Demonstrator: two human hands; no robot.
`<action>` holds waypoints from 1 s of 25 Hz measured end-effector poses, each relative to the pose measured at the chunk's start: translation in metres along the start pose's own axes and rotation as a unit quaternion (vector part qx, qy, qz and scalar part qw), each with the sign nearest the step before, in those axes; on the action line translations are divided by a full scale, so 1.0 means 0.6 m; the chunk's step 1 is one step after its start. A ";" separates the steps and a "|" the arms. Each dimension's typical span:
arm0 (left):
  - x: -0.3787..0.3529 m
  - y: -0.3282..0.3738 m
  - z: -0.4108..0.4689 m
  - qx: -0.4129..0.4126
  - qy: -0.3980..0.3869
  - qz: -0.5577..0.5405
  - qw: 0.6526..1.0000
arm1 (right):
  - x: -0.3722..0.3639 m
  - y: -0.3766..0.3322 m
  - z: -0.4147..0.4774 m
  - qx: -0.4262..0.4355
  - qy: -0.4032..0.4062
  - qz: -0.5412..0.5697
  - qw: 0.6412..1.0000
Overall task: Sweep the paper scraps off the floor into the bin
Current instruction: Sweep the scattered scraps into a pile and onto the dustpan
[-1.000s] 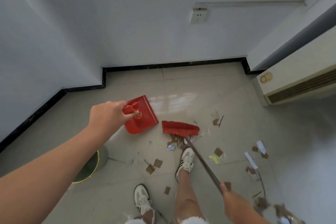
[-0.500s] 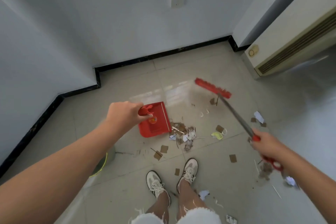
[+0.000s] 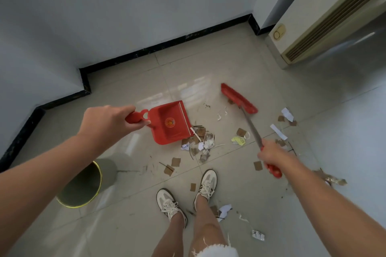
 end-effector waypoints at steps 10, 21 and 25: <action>0.027 0.041 -0.001 -0.049 -0.020 -0.029 0.998 | -0.099 0.114 -0.250 0.048 -0.105 -0.005 0.993; 0.078 0.040 0.050 0.000 0.024 -0.029 0.999 | 0.154 0.128 -0.162 0.006 0.079 0.148 0.986; 0.082 0.119 0.112 -0.021 0.009 -0.040 0.999 | 0.254 0.187 -0.066 -0.047 0.105 0.203 0.972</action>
Point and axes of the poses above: each hand's wrist, its own z-axis towards the middle knuckle, its own x-axis out of the back of the hand, y = z × x, the point moved 9 cm from there along z, towards the middle knuckle, and after that the axes turned 11 degrees about y, right-handed, at the moved point
